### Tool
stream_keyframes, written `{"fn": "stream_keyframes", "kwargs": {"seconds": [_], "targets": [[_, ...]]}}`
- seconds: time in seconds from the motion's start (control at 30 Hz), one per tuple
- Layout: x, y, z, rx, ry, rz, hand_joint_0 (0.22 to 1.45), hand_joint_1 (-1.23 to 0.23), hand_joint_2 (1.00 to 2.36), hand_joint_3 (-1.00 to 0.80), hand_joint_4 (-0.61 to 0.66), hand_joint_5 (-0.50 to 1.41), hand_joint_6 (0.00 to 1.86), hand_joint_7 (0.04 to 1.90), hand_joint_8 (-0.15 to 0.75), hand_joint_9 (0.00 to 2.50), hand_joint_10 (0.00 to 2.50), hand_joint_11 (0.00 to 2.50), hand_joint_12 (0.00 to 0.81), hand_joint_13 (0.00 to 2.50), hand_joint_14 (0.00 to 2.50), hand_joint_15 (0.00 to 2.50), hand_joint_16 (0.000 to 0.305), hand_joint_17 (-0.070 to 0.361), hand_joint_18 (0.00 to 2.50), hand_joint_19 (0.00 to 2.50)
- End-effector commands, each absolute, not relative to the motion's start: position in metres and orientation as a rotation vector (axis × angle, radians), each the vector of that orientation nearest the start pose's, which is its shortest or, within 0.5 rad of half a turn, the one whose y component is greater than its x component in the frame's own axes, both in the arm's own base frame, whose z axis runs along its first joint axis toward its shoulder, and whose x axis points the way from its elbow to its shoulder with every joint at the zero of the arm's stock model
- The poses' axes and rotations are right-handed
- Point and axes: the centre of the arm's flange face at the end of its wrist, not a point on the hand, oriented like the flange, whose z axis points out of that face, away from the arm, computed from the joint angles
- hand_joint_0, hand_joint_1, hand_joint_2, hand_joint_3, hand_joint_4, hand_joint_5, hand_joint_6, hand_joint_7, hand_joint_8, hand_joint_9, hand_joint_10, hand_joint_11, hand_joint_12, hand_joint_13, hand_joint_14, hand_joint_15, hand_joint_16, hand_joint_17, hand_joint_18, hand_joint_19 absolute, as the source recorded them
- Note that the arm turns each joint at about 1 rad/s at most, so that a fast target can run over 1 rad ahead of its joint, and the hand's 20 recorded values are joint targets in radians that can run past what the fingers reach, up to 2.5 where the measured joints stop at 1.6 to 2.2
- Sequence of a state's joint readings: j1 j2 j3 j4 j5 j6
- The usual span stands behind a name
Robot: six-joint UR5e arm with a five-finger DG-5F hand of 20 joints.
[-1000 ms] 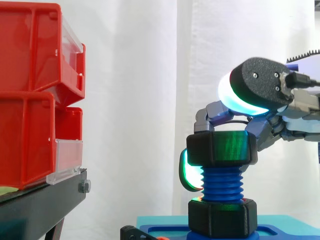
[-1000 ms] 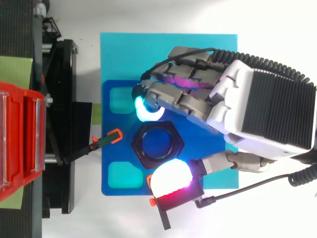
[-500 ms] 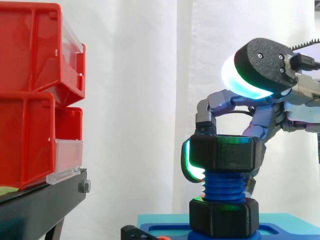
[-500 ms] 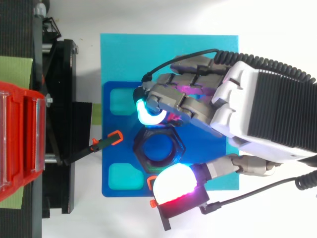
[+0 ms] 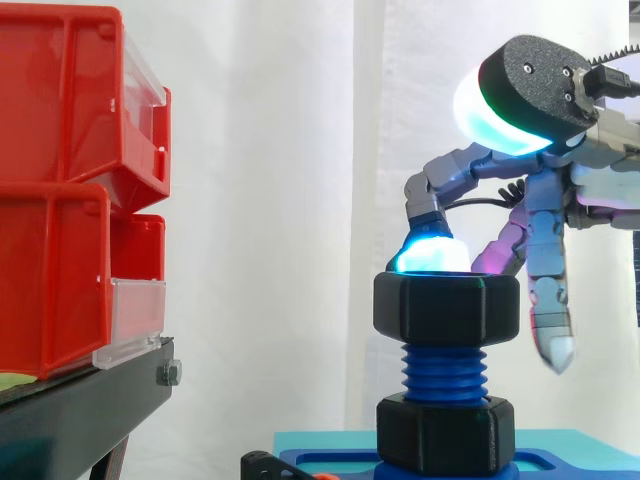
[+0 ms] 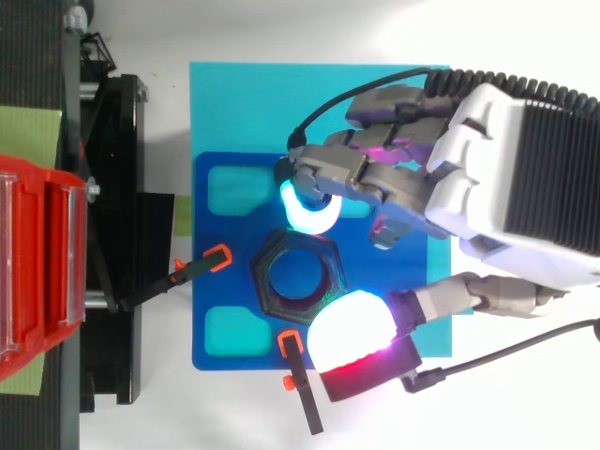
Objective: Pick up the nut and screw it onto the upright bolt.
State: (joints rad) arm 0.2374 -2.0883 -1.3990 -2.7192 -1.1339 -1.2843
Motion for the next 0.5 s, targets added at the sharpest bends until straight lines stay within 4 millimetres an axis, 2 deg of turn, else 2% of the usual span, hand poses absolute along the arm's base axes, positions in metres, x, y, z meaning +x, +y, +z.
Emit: {"fn": "stream_keyframes", "kwargs": {"seconds": [0.0, 0.07, 0.13, 0.23, 0.3, 0.37, 0.47], "targets": [[0.694, -0.020, 0.316, 0.384, 1.463, 0.086, 0.49, -0.09, 1.00, -0.50, 0.04, 0.10, 0.52, 1.43, 0.123, 1.65, 0.01, 0.15, 0.219, 1.00, 0.00, 0.00, 0.030, 0.068, 0.90, 0.12], [0.693, -0.021, 0.318, 0.384, 1.466, 0.083, 0.49, -0.09, 1.00, -0.50, 0.05, 0.10, 0.52, 1.45, 0.125, 1.67, 0.01, 0.16, 0.221, 1.01, 0.00, 0.00, 0.030, 0.068, 0.91, 0.12], [0.690, -0.024, 0.325, 0.386, 1.458, 0.084, 0.48, -0.07, 1.00, -0.50, 0.10, 0.08, 0.50, 1.42, 0.200, 1.56, 0.01, 0.18, 0.256, 0.97, 0.00, 0.00, 0.033, 0.074, 0.85, 0.11], [0.689, -0.026, 0.335, 0.377, 1.443, 0.079, 0.48, -0.06, 1.00, -0.50, 0.16, 0.04, 0.50, 1.35, 0.265, 1.49, 0.01, 0.22, 0.290, 0.94, 0.00, 0.00, 0.037, 0.083, 0.82, 0.12], [0.692, -0.028, 0.347, 0.367, 1.425, 0.069, 0.48, -0.06, 1.00, -0.50, 0.17, 0.03, 0.50, 1.33, 0.275, 1.48, 0.01, 0.23, 0.298, 0.93, 0.00, 0.01, 0.038, 0.086, 0.82, 0.13], [0.694, -0.029, 0.352, 0.344, 1.419, 0.063, 0.48, -0.06, 1.00, -0.50, 0.18, 0.02, 0.50, 1.29, 0.280, 1.47, 0.01, 0.25, 0.305, 0.93, 0.00, 0.01, 0.039, 0.089, 0.81, 0.14], [0.695, -0.029, 0.353, 0.328, 1.416, 0.066, 0.48, -0.07, 1.00, -0.50, 0.23, -0.01, 0.50, 1.14, 0.290, 1.43, 0.01, 0.25, 0.319, 0.91, 0.00, 0.01, 0.042, 0.093, 0.81, 0.14]]}}
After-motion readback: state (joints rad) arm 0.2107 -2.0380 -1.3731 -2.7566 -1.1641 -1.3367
